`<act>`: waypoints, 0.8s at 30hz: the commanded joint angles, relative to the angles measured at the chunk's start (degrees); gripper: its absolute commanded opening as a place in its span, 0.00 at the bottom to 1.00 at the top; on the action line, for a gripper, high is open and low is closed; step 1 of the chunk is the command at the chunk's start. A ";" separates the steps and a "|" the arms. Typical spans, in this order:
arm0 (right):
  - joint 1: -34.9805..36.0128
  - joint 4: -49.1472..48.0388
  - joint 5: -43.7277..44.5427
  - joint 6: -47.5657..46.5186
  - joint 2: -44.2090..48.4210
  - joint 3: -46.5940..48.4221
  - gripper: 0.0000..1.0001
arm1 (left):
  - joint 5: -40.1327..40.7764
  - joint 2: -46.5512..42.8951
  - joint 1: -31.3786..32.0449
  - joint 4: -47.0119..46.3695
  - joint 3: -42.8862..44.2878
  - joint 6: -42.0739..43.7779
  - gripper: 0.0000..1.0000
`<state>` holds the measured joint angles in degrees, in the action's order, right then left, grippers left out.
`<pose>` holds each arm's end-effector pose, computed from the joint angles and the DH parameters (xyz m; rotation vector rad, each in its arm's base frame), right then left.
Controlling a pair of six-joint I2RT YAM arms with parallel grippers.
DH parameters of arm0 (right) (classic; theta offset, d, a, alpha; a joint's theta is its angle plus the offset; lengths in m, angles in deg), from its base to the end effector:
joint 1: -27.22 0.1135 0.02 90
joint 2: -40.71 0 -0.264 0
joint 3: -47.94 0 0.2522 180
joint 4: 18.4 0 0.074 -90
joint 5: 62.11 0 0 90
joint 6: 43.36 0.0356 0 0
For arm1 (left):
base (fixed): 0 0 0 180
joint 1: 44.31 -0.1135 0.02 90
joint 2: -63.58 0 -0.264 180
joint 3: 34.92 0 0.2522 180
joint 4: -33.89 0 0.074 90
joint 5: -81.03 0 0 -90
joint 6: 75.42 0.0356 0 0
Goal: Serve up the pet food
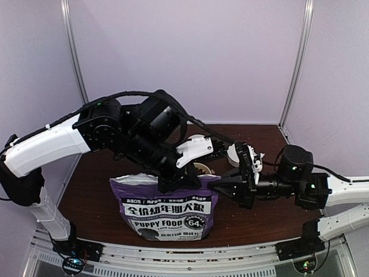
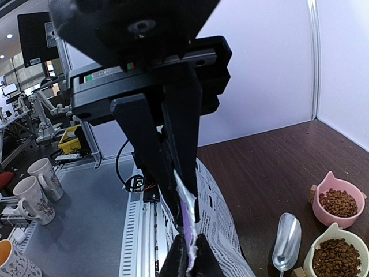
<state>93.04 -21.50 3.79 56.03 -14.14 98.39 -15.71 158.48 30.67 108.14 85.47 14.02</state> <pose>0.0793 0.2121 0.3076 -1.1352 1.3528 1.3236 0.0847 -0.3317 0.4028 1.5880 1.9979 -0.7068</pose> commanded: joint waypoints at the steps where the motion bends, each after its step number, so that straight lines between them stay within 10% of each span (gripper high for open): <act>1: -0.08 -4.69 -0.92 0.86 0.36 -0.20 0.07 | -1.73 -0.15 -0.41 -3.62 0.69 -0.54 0.00; 14: -0.06 -6.78 -2.19 1.74 -2.66 1.22 0.17 | -1.78 -0.13 -0.47 -3.88 0.60 -0.60 0.00; 24: -0.04 -6.19 -0.62 2.17 -3.11 1.79 0.00 | -1.70 -0.85 -0.91 -3.89 -0.49 -0.74 0.11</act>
<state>93.04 -26.58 2.22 57.58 -17.70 98.59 -16.54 158.45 30.33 108.14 85.45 13.76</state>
